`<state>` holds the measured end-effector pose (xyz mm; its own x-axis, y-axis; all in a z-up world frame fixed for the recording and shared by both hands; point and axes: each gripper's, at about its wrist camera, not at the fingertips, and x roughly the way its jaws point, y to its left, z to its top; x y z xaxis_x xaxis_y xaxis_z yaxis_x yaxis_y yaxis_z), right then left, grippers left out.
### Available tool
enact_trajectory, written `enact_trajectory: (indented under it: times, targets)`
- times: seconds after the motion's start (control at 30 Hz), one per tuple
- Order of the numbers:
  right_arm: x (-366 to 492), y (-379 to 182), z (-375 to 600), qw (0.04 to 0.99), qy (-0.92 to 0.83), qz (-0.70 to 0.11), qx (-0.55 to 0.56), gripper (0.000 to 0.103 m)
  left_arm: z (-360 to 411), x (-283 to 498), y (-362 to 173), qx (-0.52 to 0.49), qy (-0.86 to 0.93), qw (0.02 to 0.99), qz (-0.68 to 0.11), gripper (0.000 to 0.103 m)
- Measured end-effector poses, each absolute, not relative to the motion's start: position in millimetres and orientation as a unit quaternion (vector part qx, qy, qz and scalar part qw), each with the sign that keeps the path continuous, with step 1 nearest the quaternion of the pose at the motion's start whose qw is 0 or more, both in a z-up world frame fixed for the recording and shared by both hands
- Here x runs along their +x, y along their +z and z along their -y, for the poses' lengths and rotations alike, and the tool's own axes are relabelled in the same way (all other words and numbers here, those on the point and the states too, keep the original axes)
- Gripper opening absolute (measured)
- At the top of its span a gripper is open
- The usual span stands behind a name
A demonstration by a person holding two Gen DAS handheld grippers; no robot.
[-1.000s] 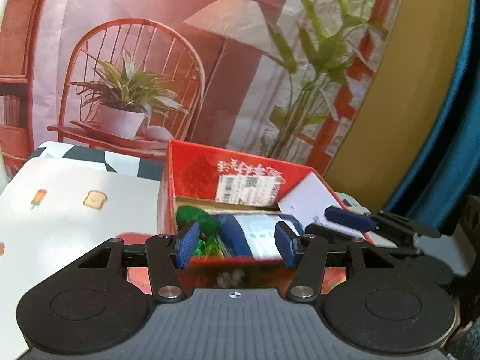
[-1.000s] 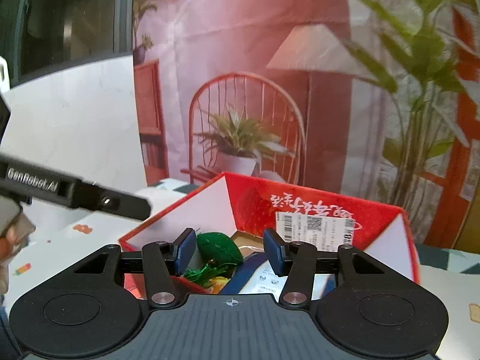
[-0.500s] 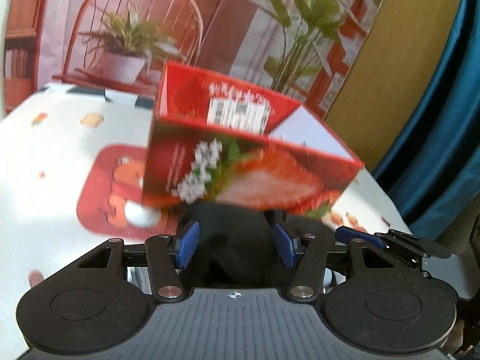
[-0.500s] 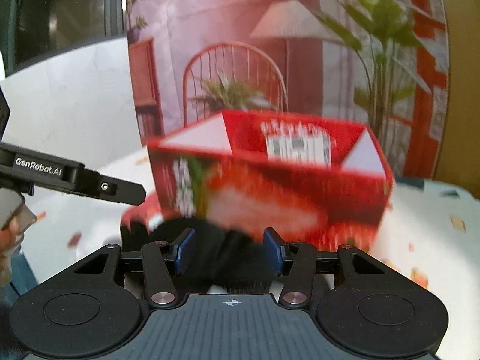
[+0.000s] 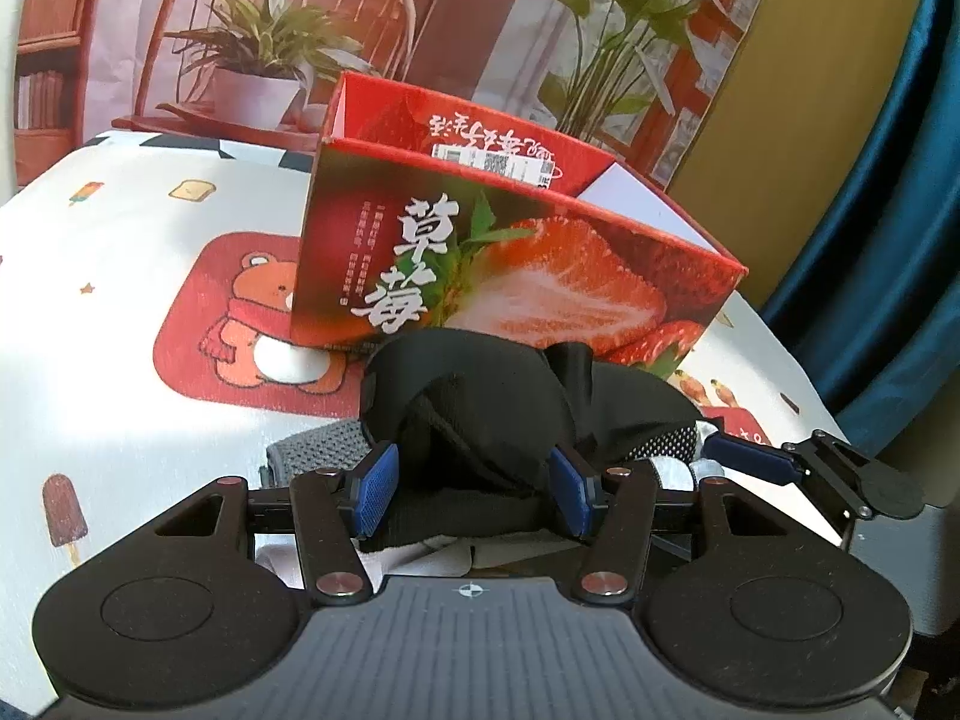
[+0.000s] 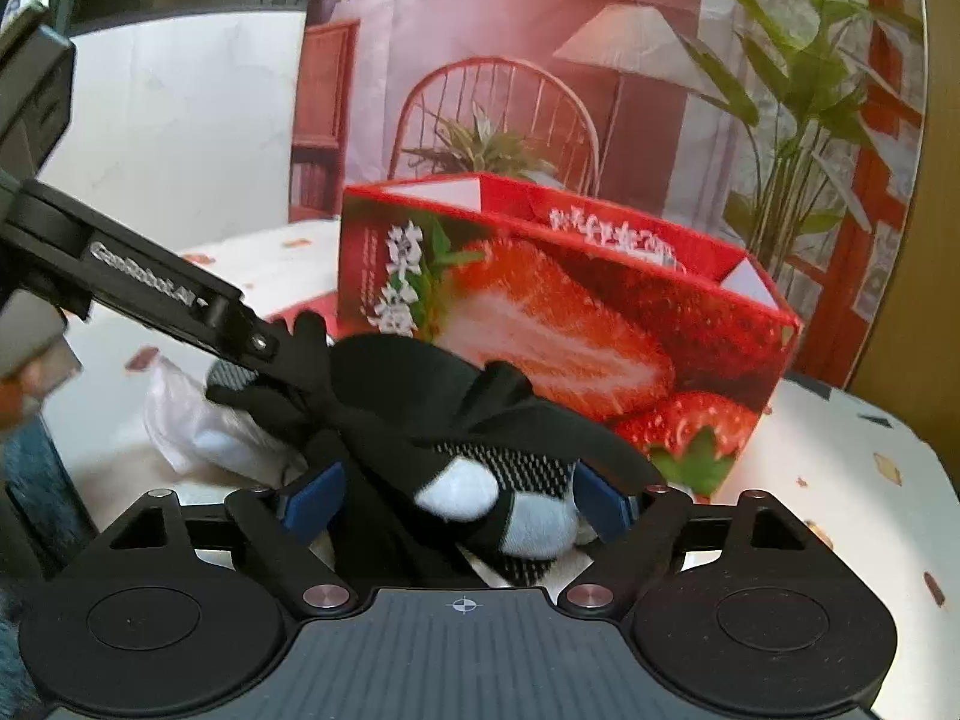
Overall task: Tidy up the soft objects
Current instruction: 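Lower both tools onto the black gloves and close both on them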
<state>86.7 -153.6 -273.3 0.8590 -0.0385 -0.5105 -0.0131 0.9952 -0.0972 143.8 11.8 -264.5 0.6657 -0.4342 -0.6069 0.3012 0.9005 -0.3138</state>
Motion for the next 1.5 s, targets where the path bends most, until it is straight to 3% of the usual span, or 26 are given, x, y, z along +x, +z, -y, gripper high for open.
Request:
enact_trajectory:
  times: [0.17, 0.47, 0.67, 0.8, 1.0, 1.13, 1.5]
  targets:
    - [88.0, -280.5, 159.4, 0.961, -0.007, -0.272, -0.042, 0.076, -14.2, 144.6, -269.9, -0.103, -0.202, 0.905, -0.36, 0.058]
    - [88.5, -281.6, 171.8, 0.96, -0.008, -0.279, -0.009, 0.058, -15.5, 146.2, -275.1, -0.113, -0.204, 0.901, -0.365, 0.057]
    - [87.9, -280.7, 180.3, 0.96, -0.004, -0.28, 0.023, 0.038, -14.3, 145.6, -276.2, -0.112, -0.208, 0.901, -0.365, 0.056]
    - [87.3, -279.7, 187.2, 0.959, -0.006, -0.279, 0.058, 0.015, -13.4, 145.1, -276.8, -0.112, -0.212, 0.9, -0.365, 0.054]
    - [85.7, -281.3, 195.8, 0.957, -0.003, -0.273, 0.102, 0.015, -11.6, 143.1, -275.9, -0.109, -0.226, 0.898, -0.361, 0.042]
    - [83.4, -279.9, 199.7, 0.958, -0.005, -0.261, 0.122, 0.014, -11.0, 142.4, -274.8, -0.11, -0.235, 0.897, -0.358, 0.028]
    - [75.7, -267.1, 202.3, 0.965, -0.006, -0.225, 0.138, 0.014, -12.1, 137.5, -262.6, -0.108, -0.249, 0.905, -0.327, 0.013]
